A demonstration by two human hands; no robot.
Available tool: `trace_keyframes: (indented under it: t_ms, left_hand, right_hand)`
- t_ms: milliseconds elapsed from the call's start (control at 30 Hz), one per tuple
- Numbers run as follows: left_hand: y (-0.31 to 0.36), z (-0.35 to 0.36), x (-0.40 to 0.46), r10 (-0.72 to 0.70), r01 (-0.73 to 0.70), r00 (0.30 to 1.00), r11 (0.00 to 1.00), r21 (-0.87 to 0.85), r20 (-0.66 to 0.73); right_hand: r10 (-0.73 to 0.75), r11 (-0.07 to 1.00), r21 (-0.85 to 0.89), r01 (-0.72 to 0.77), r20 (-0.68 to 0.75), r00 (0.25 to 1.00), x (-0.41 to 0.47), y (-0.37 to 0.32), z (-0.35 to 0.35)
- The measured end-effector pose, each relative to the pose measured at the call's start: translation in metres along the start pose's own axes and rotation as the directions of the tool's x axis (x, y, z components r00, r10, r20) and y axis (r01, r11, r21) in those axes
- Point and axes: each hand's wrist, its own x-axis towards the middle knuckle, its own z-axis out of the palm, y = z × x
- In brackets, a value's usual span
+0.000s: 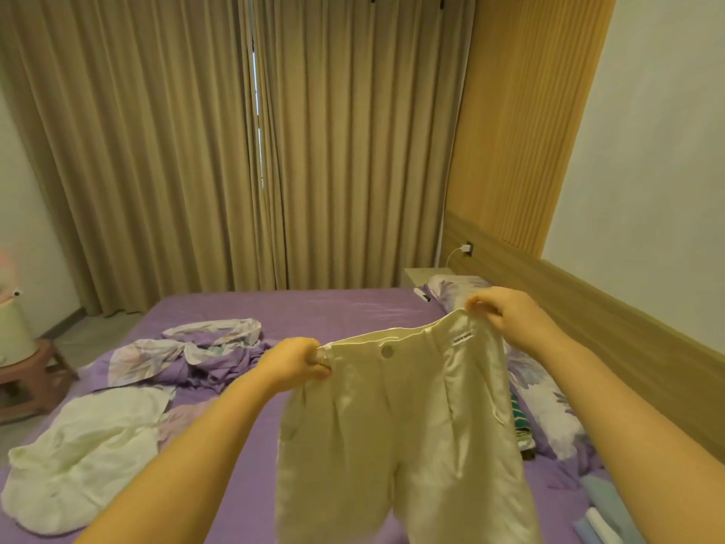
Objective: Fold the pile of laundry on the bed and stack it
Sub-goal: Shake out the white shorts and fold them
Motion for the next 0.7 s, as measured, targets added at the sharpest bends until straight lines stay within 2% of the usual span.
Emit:
trace_keyframes:
  t_ms: [133, 267, 367, 467, 533, 600, 700]
  left_hand:
    - [-0.009, -0.026, 0.007, 0.033, -0.033, 0.999, 0.999, -0.011, -0.034]
    - [-0.023, -0.056, 0.010, 0.070, -0.072, 0.997, 0.992, -0.107, -0.019]
    - [-0.031, -0.078, 0.009, 0.052, -0.047, 0.999, 0.977, -0.209, 0.015]
    - [-0.038, -0.100, 0.011, 0.039, -0.009, 0.993, 0.962, -0.273, 0.108]
    - [-0.039, -0.109, 0.010, 0.040, 0.022, 0.971, 0.966, -0.257, 0.235]
    - [-0.038, -0.109, 0.008, 0.026, 0.027, 0.951, 0.986, -0.166, 0.307]
    - [-0.037, -0.100, 0.007, -0.047, 0.062, 0.975, 0.996, -0.062, 0.219]
  right_hand:
    - [0.042, 0.999, 0.003, -0.042, -0.010, 0.999, 0.005, -0.007, 0.017]
    - [0.150, 0.988, 0.023, -0.150, 0.034, 0.988, 0.015, -0.012, 0.028]
    - [0.240, 0.962, 0.125, -0.244, 0.042, 0.970, 0.024, -0.016, 0.033]
    - [0.242, 0.947, 0.219, -0.237, 0.003, 0.970, 0.039, -0.020, 0.040]
    - [0.268, 0.918, 0.303, -0.255, -0.002, 0.963, 0.048, -0.021, 0.045]
    - [0.294, 0.883, 0.381, -0.273, 0.002, 0.956, 0.055, -0.019, 0.051]
    - [0.288, 0.862, 0.430, -0.269, 0.021, 0.957, 0.062, -0.010, 0.060]
